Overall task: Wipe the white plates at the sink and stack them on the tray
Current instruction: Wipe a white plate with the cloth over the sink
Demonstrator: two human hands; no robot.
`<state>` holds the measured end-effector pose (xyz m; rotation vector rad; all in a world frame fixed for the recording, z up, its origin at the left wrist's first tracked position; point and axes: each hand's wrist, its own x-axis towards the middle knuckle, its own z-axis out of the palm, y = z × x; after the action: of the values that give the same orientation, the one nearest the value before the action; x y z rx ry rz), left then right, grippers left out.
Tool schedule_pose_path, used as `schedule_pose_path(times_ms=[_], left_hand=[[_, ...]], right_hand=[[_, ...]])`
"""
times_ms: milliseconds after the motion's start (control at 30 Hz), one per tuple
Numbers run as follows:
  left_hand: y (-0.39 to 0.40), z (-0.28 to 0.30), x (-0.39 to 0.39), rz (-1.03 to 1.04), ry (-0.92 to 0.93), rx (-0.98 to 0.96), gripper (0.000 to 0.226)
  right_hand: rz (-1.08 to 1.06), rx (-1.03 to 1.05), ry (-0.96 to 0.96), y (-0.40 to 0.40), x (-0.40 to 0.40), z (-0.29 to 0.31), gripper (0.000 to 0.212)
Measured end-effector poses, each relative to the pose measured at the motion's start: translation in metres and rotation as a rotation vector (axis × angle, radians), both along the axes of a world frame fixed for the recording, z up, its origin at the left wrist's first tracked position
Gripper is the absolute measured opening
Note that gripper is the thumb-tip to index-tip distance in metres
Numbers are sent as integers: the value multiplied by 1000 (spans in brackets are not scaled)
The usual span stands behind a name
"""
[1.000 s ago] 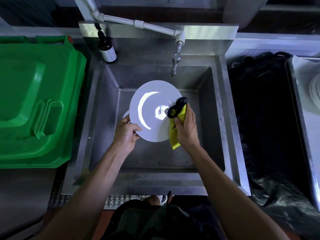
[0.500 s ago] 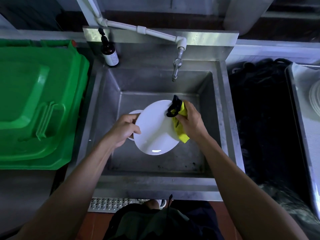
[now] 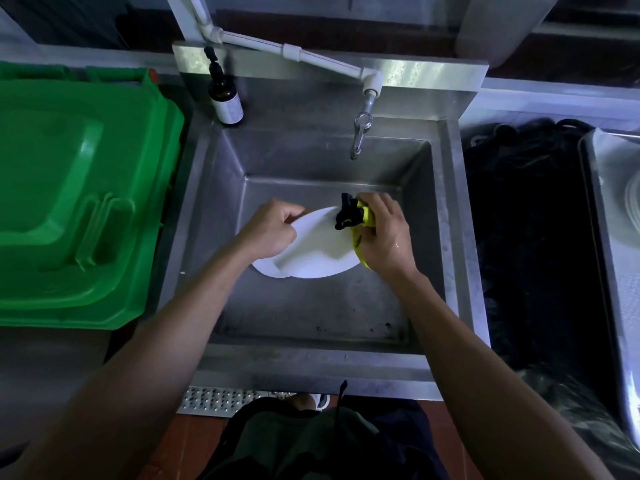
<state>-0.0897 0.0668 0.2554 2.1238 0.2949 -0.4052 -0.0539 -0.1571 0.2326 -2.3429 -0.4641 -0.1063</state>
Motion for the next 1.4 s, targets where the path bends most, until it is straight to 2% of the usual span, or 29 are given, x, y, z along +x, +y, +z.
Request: schedule_pose_path(times_ms=[133,233,267,333,367,433,500,567,633,733,867,1067,1167,1300,1400], left_hand=[[-10,-11,-14,227,-70,-61,57],[-13,-21,-30,489,-110,-256,48],[-13,-25,-36,634,-83,-353,39],[-14,-36,-48,913,93,-579,18],[-15,-39,-54,990,201,-693,20],[-18,-43,-57,1018,345,-888,51],[-22,-37,-50,979,379,-1050,76],[-26,-25,-37,955,367,-1140,82],[-28,-13,-26,959,350,-1154,68],[-29,-1,-15,1016,334,-1183,30],[-26,1,-11,1127,243,-1273,13],[-24,2,-9,1134,91,-1131,22],[-22,2,-10,1099,37,-1090,16],[-16,1,-13,1071,-2,-1038,30],[-16,-1,-15,1050,-15,-1035,30]], right_hand=[[-36,-27,-88,1,-2,1,50],[-84,-25,-140,1,-3,0,46],[-107,-18,-150,1,-3,0,44],[-149,2,-162,2,-4,0,43],[-161,12,-165,4,-4,0,43],[-165,25,-173,7,-6,0,45],[-156,38,-187,10,-8,-1,46],[-138,41,-199,13,-12,-1,47],[-116,26,-214,15,-16,-1,46],[-76,-9,-225,16,-21,-2,45],[24,-55,-234,13,-23,-6,46],[133,-85,-118,8,-30,-11,50],[159,-12,-48,12,-35,-3,52],[91,134,75,21,-32,12,57],[42,232,166,32,-26,24,61]])
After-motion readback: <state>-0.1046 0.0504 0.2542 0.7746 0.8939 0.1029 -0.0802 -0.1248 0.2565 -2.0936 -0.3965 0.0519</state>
